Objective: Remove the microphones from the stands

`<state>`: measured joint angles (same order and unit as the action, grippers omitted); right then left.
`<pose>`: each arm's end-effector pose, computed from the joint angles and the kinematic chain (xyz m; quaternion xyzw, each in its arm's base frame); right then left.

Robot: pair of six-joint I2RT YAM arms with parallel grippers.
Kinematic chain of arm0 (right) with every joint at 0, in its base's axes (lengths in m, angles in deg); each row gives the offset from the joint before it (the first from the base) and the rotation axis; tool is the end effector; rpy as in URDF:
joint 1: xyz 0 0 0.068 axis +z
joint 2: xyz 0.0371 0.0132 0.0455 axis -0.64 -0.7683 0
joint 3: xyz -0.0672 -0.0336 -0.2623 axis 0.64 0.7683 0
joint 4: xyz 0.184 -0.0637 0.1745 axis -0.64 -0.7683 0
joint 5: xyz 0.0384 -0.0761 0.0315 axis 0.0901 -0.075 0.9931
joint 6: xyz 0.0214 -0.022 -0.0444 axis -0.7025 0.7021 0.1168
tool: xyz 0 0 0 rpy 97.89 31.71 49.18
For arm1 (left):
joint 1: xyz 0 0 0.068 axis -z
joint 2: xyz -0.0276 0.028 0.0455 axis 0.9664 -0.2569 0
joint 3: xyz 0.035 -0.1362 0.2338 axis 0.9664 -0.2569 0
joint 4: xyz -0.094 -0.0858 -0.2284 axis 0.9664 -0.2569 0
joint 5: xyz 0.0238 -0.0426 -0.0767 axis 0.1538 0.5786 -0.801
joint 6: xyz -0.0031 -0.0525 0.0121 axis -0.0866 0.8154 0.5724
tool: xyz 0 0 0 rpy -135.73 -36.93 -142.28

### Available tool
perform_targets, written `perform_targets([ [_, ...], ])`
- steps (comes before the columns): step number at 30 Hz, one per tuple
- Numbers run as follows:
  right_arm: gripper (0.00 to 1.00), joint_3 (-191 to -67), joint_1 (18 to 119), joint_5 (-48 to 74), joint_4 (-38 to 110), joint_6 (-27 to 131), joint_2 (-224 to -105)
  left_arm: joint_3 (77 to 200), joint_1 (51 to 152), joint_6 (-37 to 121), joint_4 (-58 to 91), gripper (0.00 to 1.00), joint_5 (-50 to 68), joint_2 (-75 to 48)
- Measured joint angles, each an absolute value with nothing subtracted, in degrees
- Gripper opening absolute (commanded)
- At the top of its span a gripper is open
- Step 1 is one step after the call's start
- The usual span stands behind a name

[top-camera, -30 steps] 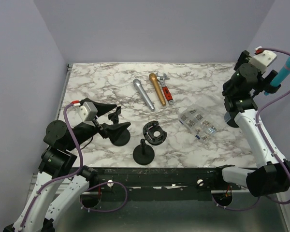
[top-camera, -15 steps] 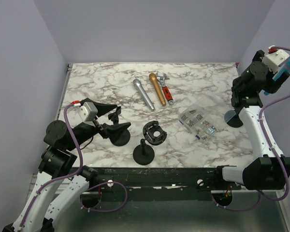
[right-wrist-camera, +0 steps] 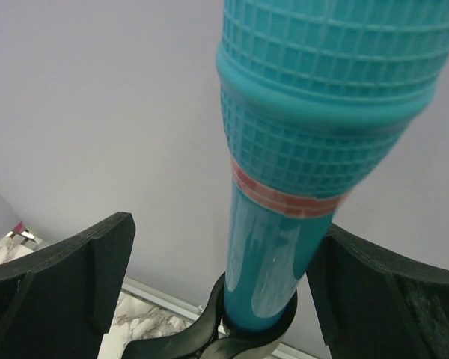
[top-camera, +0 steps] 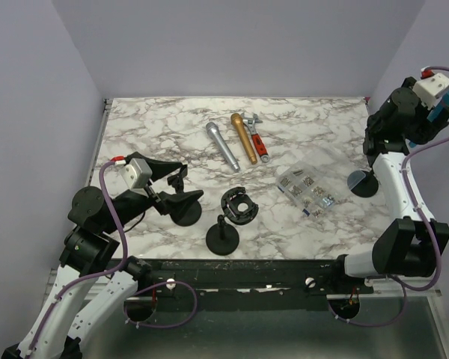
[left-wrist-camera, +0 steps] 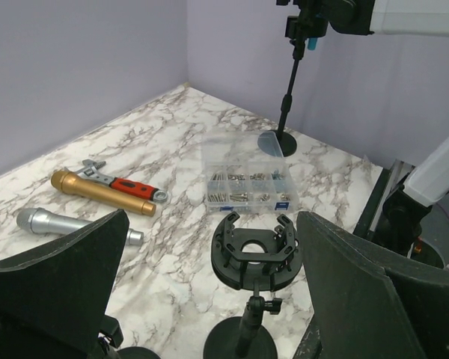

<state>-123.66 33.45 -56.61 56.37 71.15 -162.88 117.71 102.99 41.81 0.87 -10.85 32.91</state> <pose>0.3071 -0.0658 0.4094 0.3643 0.5696 -0.4320 0.5968 0.0803 -0.0615 0.4047 0.2720 0.6020 -0.3947 0.6386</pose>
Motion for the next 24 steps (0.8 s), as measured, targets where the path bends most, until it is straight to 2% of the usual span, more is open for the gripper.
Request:
perform_targets([
  [5, 0.88, -124.8, 31.7, -55.7, 56.4, 71.3, -164.6, 117.7, 103.3, 41.5, 0.9, 0.99, -10.6, 32.9],
  [12, 0.65, -124.8, 30.2, -54.3, 58.1, 73.2, -166.7, 117.7, 104.1, 41.4, 0.9, 0.98, -10.5, 32.9],
  [14, 0.54, -124.8, 30.1, -53.9, 58.5, 73.9, -167.0, 117.7, 104.2, 41.4, 0.9, 0.99, -10.5, 32.9],
  [17, 0.45, -124.8, 30.0, -53.3, 58.8, 74.2, -167.1, 117.7, 104.5, 41.2, 0.8, 0.99, -10.5, 32.9],
  [20, 0.31, -124.9, 30.0, -52.9, 59.1, 74.3, -167.1, 117.7, 104.6, 41.2, 0.8, 0.98, -10.5, 32.9],
  [24, 0.2, -124.8, 30.0, -51.7, 58.7, 73.9, -166.8, 117.7, 104.7, 41.2, 0.8, 0.99, -10.5, 32.9],
])
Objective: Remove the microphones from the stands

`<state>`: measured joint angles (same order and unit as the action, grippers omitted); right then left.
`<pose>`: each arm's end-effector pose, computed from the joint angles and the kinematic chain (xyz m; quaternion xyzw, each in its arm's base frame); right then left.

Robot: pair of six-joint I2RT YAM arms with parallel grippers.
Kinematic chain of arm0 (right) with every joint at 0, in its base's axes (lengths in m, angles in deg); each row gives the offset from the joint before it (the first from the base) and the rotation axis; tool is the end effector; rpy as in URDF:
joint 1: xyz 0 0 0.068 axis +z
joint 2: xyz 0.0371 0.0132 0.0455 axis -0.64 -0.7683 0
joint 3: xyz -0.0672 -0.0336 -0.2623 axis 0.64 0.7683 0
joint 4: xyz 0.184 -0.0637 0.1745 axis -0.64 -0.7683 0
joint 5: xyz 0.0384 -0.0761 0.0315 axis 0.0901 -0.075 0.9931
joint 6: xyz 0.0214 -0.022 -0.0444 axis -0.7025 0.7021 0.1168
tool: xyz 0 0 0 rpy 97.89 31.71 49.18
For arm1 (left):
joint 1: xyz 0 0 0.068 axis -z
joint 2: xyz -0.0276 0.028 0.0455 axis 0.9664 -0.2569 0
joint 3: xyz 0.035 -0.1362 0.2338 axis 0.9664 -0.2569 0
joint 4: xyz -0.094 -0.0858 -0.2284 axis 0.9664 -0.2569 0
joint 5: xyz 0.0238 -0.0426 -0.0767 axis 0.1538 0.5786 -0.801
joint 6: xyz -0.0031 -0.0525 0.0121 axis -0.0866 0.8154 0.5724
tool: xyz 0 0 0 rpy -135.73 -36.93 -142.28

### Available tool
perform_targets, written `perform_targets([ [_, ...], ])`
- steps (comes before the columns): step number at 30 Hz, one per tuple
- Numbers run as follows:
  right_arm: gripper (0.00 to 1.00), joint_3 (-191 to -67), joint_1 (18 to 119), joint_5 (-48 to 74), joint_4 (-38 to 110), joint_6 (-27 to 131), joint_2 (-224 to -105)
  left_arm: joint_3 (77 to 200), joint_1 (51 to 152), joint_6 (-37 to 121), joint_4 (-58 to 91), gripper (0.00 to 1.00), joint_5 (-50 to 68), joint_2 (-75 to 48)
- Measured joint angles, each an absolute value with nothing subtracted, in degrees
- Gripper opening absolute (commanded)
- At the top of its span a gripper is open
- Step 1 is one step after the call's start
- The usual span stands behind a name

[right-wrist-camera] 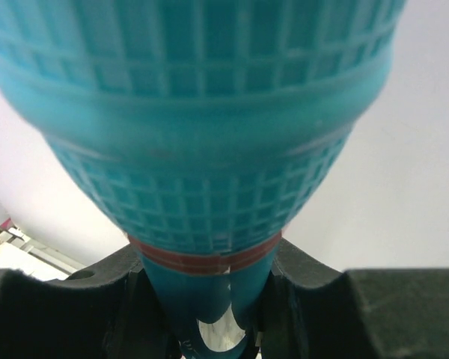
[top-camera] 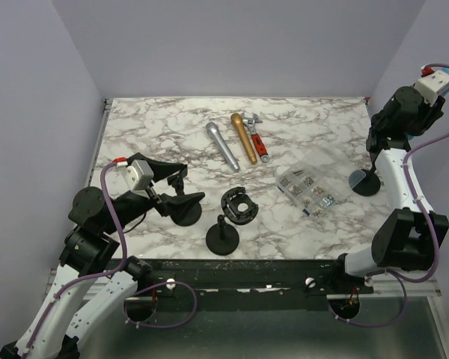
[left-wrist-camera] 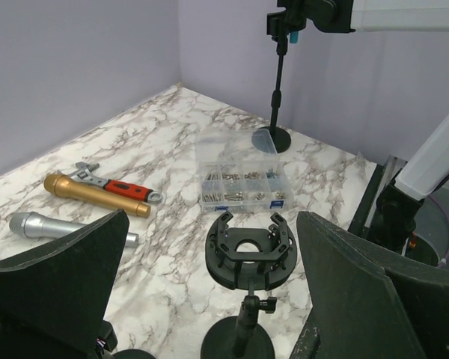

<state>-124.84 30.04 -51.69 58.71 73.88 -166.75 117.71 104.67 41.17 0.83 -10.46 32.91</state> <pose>0.3235 -0.0859 0.4002 0.3374 0.5817 -0.4443 0.5920 0.0787 -0.0637 0.4047 0.2817 0.5976 -0.3986 0.6361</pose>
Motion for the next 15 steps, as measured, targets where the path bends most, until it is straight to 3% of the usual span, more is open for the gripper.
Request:
perform_targets([
  [9, 0.04, -124.9, 30.1, -49.0, 53.7, 71.9, -163.1, 117.7, 104.9, 41.2, 0.8, 0.99, -10.5, 32.5],
  [15, 0.02, -124.8, 31.4, -48.7, 53.6, 72.7, -159.1, 117.7, 104.9, 41.2, 0.8, 0.98, -10.5, 31.9],
])
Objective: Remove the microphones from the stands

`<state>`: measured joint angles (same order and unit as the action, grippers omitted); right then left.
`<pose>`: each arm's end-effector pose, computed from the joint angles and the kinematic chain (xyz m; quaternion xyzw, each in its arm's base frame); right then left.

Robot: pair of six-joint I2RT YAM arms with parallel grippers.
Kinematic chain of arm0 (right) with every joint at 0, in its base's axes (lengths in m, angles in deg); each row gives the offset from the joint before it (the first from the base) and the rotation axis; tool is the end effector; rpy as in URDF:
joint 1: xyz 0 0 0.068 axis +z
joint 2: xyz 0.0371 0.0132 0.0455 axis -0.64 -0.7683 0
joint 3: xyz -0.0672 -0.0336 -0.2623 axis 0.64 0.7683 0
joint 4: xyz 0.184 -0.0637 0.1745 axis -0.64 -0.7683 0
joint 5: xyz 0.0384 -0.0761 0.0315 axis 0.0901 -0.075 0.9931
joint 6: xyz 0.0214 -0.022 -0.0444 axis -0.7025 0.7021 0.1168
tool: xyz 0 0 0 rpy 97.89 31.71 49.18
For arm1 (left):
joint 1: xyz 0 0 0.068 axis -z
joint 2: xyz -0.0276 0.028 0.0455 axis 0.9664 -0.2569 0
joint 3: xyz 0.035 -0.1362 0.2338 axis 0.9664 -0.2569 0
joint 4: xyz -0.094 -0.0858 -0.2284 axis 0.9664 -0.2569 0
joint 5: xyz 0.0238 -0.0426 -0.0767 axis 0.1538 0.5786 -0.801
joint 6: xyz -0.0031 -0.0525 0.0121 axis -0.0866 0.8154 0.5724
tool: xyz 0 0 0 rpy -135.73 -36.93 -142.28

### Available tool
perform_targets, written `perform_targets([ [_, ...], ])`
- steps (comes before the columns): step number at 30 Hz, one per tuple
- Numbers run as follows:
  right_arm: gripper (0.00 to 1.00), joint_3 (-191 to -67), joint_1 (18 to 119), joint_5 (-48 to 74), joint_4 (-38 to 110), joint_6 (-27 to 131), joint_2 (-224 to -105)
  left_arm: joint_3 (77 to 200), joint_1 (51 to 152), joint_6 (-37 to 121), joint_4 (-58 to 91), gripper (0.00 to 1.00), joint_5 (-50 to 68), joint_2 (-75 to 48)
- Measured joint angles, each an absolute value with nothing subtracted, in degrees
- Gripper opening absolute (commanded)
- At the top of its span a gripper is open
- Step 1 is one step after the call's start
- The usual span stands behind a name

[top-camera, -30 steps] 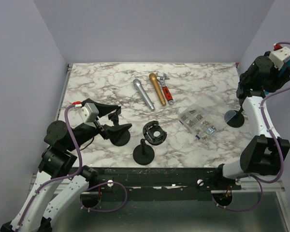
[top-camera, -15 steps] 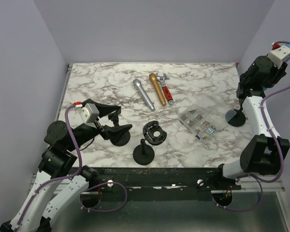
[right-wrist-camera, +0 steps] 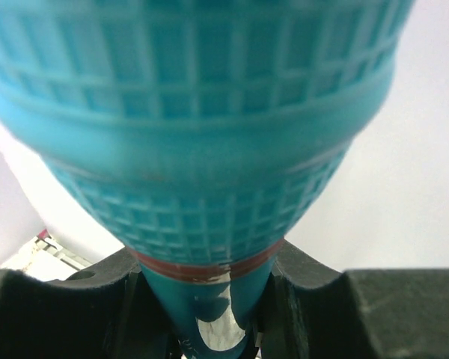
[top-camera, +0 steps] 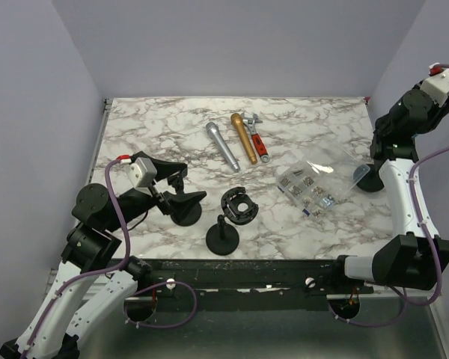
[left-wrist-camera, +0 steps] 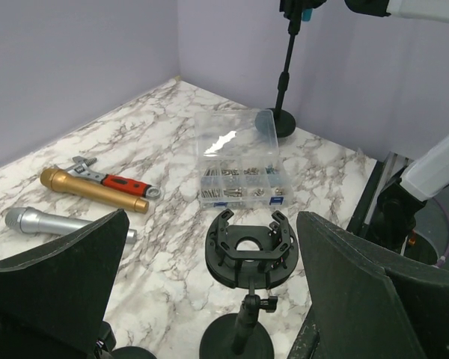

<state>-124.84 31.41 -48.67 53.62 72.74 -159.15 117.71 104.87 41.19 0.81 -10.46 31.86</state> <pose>0.2891 -0.0717 0.4314 0.3250 0.5745 -0.4132 0.6273 0.0831 -0.0666 0.4031 0.2824 0.6041 -0.3993 0.6292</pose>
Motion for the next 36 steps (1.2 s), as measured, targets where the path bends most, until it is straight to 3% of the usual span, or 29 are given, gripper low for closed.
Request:
perform_targets([
  [25, 0.02, -123.0, 33.0, -56.7, 67.0, 86.1, -161.4, 117.7, 105.7, 41.2, 0.8, 0.98, -10.5, 31.7],
  [36, 0.01, -116.4, 31.8, -56.9, 66.7, 86.2, -152.7, 117.7, 107.8, 41.2, 0.3, 0.99, -10.4, 31.8],
])
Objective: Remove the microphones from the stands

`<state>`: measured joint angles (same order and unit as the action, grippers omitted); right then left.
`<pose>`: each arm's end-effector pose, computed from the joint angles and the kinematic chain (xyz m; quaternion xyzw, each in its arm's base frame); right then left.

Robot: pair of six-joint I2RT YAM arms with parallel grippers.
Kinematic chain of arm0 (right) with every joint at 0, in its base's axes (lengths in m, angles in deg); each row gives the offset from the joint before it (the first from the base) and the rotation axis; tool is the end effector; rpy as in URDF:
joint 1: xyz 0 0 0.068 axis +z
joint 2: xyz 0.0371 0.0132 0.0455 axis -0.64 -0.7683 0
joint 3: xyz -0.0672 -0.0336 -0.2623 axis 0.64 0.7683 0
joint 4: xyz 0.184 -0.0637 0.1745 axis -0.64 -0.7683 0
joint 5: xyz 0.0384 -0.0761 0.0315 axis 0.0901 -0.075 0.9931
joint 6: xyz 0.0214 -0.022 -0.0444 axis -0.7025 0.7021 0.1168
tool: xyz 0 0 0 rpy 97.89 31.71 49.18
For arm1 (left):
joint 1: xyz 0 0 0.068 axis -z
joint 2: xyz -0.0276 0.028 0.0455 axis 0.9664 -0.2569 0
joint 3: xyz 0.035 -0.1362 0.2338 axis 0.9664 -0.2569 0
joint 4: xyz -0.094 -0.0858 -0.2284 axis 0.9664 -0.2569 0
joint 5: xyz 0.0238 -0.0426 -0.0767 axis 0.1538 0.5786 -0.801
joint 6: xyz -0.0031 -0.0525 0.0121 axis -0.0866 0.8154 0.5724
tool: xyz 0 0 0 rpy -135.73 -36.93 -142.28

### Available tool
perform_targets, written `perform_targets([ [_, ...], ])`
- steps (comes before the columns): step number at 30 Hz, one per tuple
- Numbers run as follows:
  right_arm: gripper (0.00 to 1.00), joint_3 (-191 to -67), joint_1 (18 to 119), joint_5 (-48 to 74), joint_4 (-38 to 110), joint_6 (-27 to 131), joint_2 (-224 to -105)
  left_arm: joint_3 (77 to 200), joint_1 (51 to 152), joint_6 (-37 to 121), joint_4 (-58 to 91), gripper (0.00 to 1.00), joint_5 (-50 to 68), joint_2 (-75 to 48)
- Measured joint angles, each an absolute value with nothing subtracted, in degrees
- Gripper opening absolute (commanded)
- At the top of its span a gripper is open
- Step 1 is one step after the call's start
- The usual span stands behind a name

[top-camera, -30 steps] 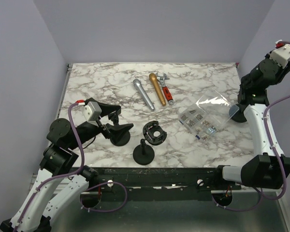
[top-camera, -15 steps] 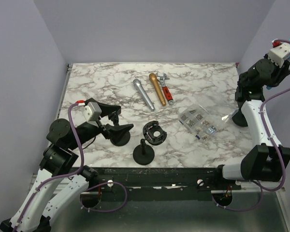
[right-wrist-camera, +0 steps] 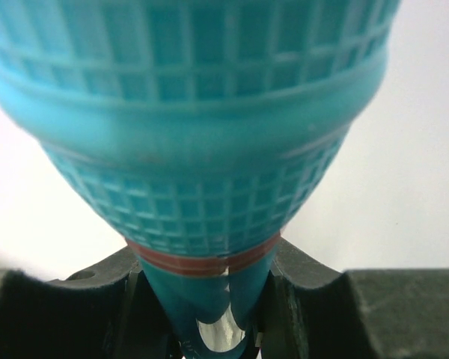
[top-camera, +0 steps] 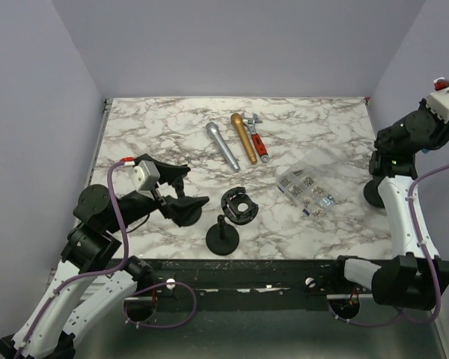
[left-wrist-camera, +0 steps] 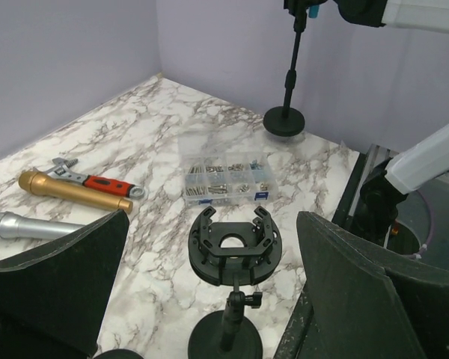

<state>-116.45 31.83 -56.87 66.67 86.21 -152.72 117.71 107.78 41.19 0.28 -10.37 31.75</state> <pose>0.2529 -0.0672 0.4297 0.3452 0.5354 -0.4873 0.5973 0.0802 -0.0711 0.4020 0.2970 0.6011 -0.4144 0.6154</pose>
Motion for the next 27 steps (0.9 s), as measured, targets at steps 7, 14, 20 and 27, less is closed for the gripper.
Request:
perform_targets([
  [7, 0.01, -117.9, 33.1, -43.7, 55.4, 76.8, -143.8, 117.7, 108.2, 41.2, -0.1, 0.98, -10.4, 31.8],
  [14, 0.01, -125.8, 35.7, -17.9, 42.2, 65.6, -143.5, 117.7, 108.2, 41.0, -0.7, 0.98, -9.9, 30.8],
  [20, 0.01, -127.2, 37.9, 6.7, 38.7, 54.4, -144.3, 117.7, 108.2, 40.7, -1.4, 0.99, -8.6, 29.4],
  [27, 0.01, -127.1, 48.2, 22.0, 36.7, 47.7, -146.6, 117.7, 108.2, 40.1, -1.7, 0.98, -7.4, 27.5],
])
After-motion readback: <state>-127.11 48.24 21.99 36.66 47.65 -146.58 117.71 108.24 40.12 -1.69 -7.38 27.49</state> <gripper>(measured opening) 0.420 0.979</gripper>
